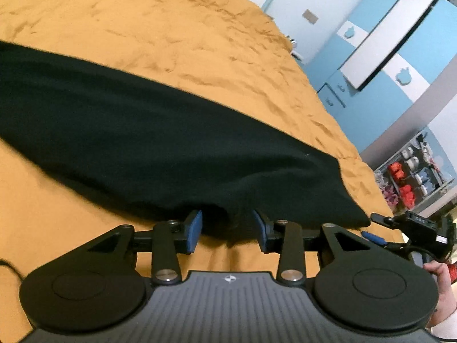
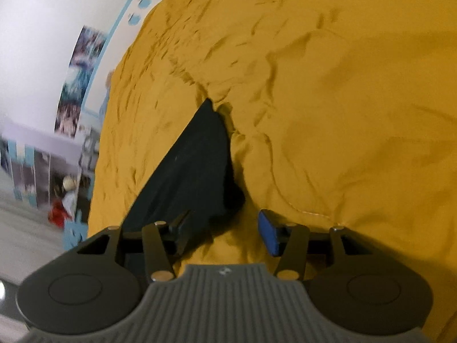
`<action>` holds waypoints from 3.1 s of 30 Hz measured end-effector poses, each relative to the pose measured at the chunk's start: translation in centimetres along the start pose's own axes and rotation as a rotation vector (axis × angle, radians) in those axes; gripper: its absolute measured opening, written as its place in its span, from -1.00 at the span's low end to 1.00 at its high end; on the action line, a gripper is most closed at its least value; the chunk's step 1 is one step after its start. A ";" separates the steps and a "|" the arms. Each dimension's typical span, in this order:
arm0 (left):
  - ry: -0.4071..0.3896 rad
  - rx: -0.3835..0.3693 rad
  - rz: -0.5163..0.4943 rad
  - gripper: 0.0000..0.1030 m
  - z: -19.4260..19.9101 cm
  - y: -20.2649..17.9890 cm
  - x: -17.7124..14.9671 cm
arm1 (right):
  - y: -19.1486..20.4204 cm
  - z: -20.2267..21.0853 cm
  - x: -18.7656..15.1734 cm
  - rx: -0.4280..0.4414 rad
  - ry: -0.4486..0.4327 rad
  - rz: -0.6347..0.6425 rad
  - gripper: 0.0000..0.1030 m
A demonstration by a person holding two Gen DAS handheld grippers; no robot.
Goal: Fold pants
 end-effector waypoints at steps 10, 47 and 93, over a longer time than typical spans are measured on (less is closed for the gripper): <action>0.017 -0.012 0.008 -0.97 1.9 -0.7 0.0 | 2.5 1.6 1.6 0.058 -0.076 -0.024 -0.97; 0.010 0.934 -0.324 0.23 18.0 27.9 9.1 | 11.1 -5.8 -0.7 -0.246 -0.111 0.538 -0.43; -0.390 0.636 0.582 0.22 25.4 45.7 15.5 | 13.2 -8.5 -2.3 -0.336 -0.149 0.680 -0.43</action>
Point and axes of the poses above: each gripper's, at about its wrist camera, not at the fingertips, and z roughly against the way its jaws point, y to its left, x to its top, the point moved 10 cm from there along -z, roughly the way its jaws point, and after that the axes turned 7 degrees about -x, right-handed, at the moved point
